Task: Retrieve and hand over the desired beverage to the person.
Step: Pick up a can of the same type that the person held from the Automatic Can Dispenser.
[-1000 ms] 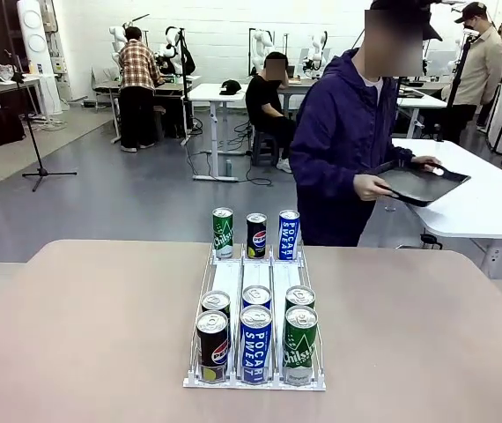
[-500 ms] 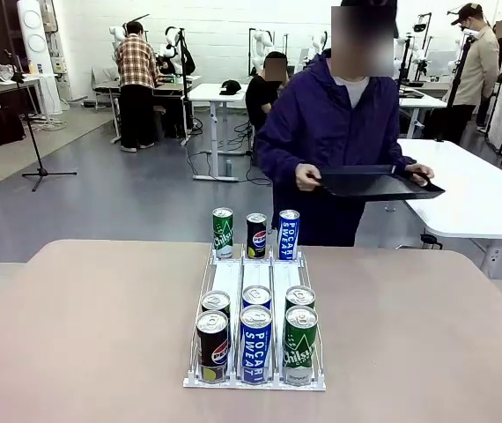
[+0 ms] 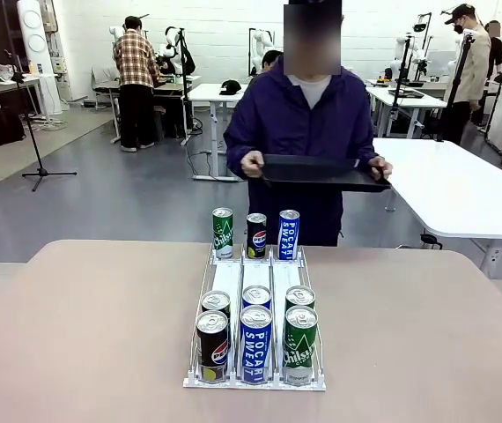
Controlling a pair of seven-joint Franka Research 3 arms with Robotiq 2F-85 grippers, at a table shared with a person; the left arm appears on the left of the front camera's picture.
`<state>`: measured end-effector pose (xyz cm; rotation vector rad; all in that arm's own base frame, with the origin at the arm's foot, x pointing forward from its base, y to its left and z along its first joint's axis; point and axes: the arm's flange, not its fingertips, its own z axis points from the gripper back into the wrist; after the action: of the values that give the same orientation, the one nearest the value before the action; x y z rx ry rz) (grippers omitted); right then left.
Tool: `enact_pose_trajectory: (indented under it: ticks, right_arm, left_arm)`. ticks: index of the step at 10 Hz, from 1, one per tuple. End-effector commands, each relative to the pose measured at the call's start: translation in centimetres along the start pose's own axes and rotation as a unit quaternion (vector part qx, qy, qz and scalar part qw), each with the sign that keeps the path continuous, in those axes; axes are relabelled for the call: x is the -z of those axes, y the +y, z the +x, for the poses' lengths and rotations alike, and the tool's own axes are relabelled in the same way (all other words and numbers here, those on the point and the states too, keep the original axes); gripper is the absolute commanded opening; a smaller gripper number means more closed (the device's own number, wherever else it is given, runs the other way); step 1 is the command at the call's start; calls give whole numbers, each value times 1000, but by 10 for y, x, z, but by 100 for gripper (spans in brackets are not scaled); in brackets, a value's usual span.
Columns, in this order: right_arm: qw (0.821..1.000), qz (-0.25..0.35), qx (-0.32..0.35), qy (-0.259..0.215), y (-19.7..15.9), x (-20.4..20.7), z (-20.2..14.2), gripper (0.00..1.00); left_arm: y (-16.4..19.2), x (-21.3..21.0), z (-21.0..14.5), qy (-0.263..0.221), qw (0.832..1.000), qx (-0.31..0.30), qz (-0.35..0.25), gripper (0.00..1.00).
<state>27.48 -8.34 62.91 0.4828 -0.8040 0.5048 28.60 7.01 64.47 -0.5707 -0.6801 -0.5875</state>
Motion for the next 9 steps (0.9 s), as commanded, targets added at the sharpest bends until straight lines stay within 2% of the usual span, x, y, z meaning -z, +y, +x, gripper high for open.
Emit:
enact_pose_trajectory:
  ticks: [1,9]
  right_arm:
    - [1000,12,-5,-4,-1,4,-2,100]
    - [1000,12,-5,-4,-1,4,-2,100]
  left_arm:
    - [1,-1,1,-3,1000,10,-9,100]
    - [1,-1,1,-3,1000,10,-9,100]
